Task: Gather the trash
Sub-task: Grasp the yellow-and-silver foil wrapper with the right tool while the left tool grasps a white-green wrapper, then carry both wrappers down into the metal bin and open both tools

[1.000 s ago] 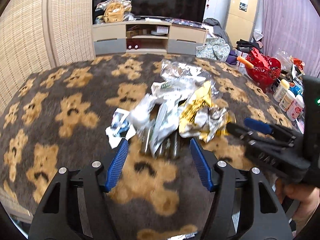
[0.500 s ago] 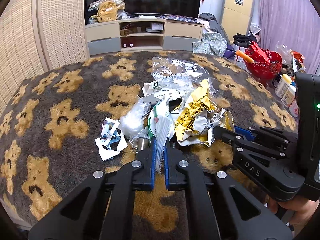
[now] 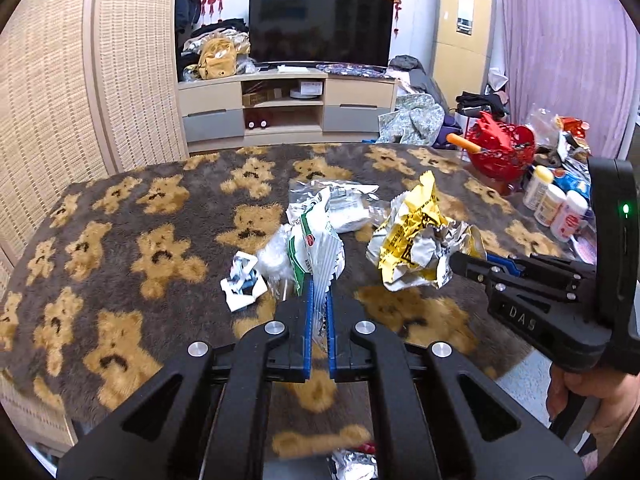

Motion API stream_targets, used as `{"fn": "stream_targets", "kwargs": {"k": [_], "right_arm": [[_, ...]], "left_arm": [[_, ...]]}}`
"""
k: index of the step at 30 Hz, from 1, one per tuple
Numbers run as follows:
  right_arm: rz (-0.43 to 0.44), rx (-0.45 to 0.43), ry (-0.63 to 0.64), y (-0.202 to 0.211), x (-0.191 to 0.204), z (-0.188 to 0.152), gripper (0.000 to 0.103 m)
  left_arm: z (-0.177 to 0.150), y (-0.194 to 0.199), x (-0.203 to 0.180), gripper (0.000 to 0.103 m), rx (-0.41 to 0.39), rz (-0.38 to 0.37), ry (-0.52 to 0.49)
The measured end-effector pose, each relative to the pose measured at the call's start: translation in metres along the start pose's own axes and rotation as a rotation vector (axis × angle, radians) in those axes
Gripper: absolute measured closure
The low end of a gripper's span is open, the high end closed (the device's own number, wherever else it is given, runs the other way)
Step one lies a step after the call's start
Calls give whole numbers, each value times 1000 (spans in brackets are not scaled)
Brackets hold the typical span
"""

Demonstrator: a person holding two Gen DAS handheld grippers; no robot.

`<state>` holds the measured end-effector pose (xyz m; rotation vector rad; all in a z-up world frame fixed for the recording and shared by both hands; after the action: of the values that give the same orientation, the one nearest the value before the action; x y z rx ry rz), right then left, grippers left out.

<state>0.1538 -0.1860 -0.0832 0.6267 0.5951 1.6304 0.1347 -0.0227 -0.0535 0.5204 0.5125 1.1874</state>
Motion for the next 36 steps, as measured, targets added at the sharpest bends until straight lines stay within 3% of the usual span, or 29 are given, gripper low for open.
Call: {"fn": "stream_targets", "kwargs": {"k": [11,19,28,36], "right_arm": [[-25,-27,0,73,-4,-47,89],[-34,18,-20,99,-7,-103,89],[-26,159,-36,88,-8,-171,89],[-48,302,-63,49,-15,-218,89]], "left_arm": [[-62,67,-31,99,10,-31,-11],[-114,85,-55,99,57,-74,12],[-175,73,-66,99,155,-86,47],[-216,39,-70,99,274,-89,33]]}}
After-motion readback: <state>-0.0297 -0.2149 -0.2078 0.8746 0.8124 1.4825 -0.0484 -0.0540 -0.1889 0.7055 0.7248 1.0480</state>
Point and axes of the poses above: each gripper's, at about its wrist camera, not at the fingertips, and y roughly against the way its jaws point, x to its left, z to its top, the point moved 3 cm from there along -y, roughly the way its jaws point, and after that the axes turned 5 degrees about -z, right-handed, at the moved point
